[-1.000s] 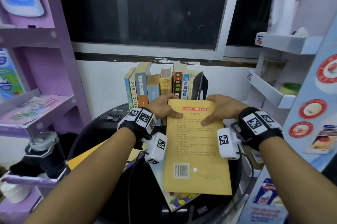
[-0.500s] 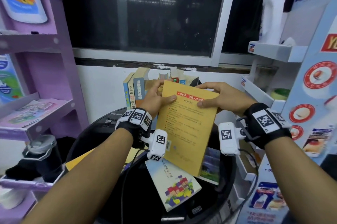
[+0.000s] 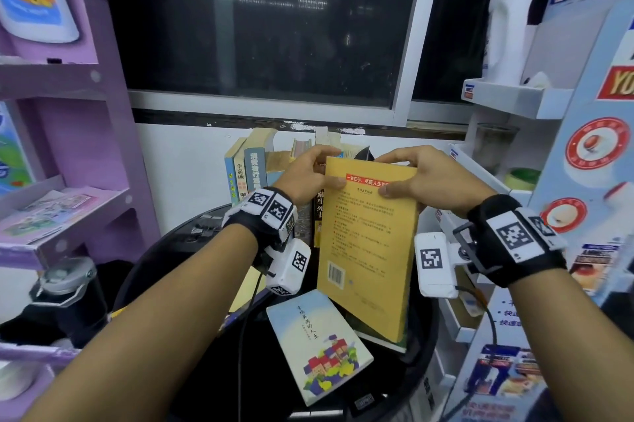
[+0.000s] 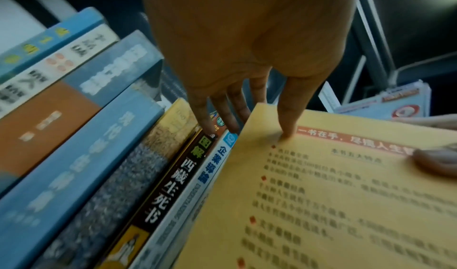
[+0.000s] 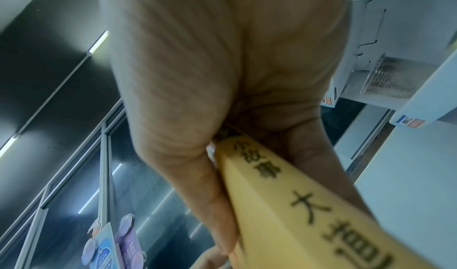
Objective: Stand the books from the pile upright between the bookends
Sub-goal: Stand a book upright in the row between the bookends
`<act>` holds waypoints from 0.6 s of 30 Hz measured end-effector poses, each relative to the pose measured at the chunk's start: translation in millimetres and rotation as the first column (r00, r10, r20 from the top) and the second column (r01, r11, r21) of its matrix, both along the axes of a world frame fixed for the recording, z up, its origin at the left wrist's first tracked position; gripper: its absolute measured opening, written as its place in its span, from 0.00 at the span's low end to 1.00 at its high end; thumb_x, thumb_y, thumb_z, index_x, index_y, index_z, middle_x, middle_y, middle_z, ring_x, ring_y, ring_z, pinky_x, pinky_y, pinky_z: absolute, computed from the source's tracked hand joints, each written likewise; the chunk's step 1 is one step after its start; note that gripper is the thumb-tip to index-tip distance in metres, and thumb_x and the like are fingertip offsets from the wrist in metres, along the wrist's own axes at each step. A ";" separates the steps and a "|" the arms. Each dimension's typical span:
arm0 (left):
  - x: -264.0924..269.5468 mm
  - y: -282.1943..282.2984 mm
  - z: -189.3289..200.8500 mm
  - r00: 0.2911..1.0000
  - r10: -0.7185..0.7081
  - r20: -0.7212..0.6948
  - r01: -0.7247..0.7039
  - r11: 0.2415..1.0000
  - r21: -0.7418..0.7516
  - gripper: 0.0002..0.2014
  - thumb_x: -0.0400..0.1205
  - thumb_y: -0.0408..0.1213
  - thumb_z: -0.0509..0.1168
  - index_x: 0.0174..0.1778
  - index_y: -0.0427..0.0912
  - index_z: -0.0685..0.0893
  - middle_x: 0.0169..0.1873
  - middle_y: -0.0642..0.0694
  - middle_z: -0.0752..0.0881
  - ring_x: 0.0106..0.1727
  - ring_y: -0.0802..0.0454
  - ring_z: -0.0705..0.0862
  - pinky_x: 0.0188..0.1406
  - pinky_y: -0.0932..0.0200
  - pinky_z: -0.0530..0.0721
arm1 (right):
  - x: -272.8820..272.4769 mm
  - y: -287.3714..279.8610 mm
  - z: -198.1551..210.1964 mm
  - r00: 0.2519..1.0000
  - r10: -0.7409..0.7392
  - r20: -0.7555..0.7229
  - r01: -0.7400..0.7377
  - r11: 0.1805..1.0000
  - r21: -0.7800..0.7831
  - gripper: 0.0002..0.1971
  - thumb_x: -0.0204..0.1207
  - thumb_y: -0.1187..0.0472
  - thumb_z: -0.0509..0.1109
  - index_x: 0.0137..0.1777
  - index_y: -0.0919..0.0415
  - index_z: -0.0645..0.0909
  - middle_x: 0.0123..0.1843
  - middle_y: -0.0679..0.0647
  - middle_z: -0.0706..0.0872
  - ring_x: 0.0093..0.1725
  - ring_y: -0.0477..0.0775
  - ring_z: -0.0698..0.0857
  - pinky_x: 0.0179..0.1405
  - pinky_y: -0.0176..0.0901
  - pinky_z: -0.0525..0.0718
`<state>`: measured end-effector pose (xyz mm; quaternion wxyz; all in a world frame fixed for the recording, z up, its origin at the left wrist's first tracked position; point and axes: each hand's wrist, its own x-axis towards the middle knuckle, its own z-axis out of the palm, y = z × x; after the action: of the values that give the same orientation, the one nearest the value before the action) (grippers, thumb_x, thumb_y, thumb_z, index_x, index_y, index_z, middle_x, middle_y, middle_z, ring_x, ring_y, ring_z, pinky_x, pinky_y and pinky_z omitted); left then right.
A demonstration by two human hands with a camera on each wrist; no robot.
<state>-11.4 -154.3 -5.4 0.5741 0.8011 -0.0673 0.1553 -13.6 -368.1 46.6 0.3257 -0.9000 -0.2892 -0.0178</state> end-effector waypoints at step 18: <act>53.5 -5.7 11.6 0.922 0.301 0.244 -0.387 0.750 0.537 0.21 0.79 0.46 0.68 0.69 0.51 0.78 0.69 0.49 0.77 0.66 0.49 0.77 0.66 0.51 0.77 | 30.5 -2.6 5.1 0.967 -0.248 0.051 0.245 0.967 0.070 0.23 0.73 0.60 0.77 0.68 0.55 0.78 0.55 0.55 0.86 0.45 0.55 0.89 0.39 0.52 0.91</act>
<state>42.1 -160.0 6.2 0.2599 0.9219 -0.0029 0.2873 17.0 -370.7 51.7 0.3407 -0.9172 -0.1839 -0.0941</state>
